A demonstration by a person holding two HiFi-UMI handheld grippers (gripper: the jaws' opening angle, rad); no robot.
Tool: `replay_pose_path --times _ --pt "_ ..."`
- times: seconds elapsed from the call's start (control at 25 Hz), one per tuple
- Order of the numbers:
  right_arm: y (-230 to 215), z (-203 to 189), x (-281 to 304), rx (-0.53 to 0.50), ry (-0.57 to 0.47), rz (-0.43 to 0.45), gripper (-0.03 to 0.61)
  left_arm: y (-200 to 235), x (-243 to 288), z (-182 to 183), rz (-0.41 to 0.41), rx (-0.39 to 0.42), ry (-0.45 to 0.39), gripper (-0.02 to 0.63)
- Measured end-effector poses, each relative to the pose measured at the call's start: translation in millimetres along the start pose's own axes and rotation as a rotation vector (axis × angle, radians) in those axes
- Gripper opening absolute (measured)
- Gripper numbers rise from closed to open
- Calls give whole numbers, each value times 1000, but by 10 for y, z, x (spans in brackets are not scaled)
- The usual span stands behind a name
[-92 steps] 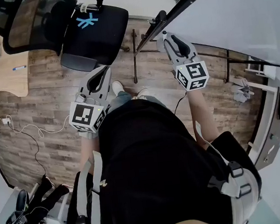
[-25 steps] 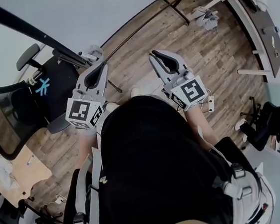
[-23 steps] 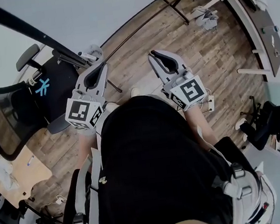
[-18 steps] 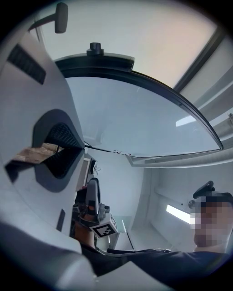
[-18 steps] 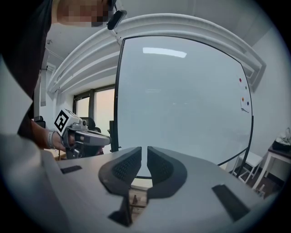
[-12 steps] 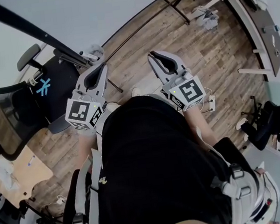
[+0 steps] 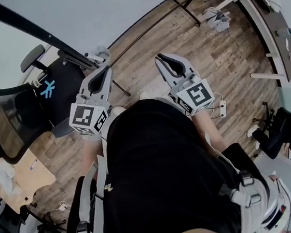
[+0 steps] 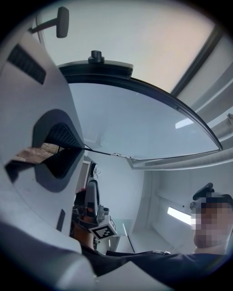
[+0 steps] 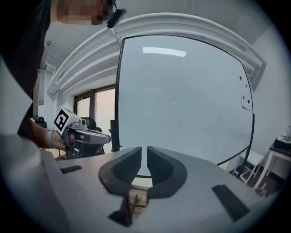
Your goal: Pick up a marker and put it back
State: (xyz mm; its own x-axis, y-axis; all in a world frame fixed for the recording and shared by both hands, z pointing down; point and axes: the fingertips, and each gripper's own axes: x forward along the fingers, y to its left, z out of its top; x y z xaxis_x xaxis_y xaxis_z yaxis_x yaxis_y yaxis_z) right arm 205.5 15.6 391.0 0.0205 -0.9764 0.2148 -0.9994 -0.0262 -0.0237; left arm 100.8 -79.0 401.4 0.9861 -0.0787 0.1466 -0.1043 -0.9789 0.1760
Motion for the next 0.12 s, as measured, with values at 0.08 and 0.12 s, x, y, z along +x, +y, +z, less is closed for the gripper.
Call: replay_pose_path --times 0.08,0.12 --pt "-18 3 -18 2 -2 0 48 -27 8 6 1 2 1 6" --pt "-28 4 -29 2 -3 0 48 -41 12 8 1 3 2 6"
